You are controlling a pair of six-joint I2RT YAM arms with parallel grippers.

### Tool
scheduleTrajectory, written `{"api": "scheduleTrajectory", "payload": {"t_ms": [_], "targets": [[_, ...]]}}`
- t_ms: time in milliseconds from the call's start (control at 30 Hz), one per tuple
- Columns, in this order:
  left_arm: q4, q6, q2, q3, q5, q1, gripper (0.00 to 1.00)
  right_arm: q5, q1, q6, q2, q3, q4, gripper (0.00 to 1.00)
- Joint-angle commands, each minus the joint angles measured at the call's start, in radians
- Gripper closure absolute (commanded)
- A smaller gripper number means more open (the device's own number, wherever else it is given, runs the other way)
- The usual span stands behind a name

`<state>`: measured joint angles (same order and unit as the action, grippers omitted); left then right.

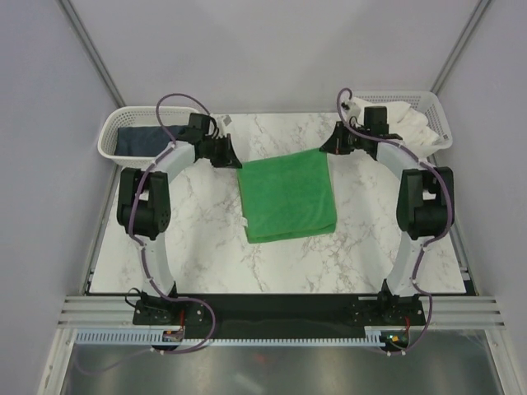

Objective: Fold and stack the towels
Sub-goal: Fold the towel

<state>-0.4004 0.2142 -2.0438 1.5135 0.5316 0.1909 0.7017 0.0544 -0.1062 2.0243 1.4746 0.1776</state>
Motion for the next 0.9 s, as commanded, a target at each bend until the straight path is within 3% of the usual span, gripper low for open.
{"api": "scheduleTrajectory", "payload": {"t_ms": [0, 367, 667, 867], "targets": [[-0.001, 0.004, 0.181, 0.089, 0.047, -0.005, 0.98, -0.037, -0.005, -0.052, -0.186, -0.003, -0.081, 1.00], [-0.009, 0.083, 0.464, 0.137, 0.165, -0.004, 0.98, -0.119, 0.002, -0.148, -0.536, -0.025, -0.092, 1.00], [-0.029, 0.088, 0.686, 0.027, 0.272, 0.010, 0.98, -0.081, 0.004, -0.190, -0.818, -0.138, -0.081, 1.00], [-0.124, 0.102, 0.748, 0.004, 0.289, 0.013, 0.98, -0.059, 0.004, -0.222, -0.932, -0.192, -0.043, 1.00]]}}
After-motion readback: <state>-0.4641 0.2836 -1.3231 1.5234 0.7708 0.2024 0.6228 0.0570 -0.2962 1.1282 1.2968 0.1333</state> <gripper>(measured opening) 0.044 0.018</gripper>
